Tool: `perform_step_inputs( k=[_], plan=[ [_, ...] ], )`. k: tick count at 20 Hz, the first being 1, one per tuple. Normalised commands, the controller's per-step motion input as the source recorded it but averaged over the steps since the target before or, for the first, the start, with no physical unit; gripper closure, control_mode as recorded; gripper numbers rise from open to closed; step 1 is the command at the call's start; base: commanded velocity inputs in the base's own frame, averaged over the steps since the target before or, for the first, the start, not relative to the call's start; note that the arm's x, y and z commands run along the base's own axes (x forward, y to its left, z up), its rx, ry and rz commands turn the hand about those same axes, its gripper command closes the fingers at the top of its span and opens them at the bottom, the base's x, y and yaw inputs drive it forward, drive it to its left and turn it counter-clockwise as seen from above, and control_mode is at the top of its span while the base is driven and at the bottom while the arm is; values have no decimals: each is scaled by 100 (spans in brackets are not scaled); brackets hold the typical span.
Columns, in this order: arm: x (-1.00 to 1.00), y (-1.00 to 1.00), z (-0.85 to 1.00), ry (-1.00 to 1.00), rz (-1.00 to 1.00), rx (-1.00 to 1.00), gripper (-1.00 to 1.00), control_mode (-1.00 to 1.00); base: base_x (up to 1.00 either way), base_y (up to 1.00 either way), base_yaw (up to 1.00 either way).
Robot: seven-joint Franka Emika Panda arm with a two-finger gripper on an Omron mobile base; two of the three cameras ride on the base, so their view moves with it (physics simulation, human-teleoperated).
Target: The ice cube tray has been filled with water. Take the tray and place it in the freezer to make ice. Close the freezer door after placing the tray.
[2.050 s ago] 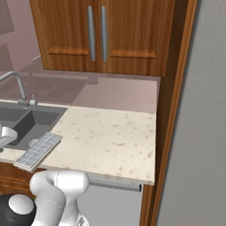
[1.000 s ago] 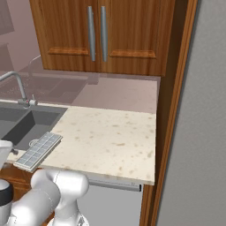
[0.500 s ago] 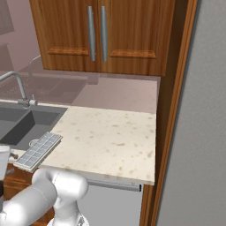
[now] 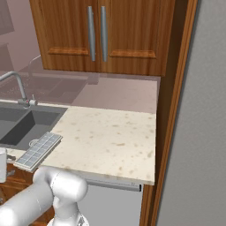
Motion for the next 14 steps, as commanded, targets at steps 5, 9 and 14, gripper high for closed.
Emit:
perform_step_inputs(
  k=[5,9,14],
  plan=[
    [0,0,0,-13,0,-4,-100,-100,0,0,0],
    [0,0,0,-17,0,-2,-100,-100,0,0,0],
    [0,0,0,-12,0,0,-100,-100,0,0,0]
  ],
)
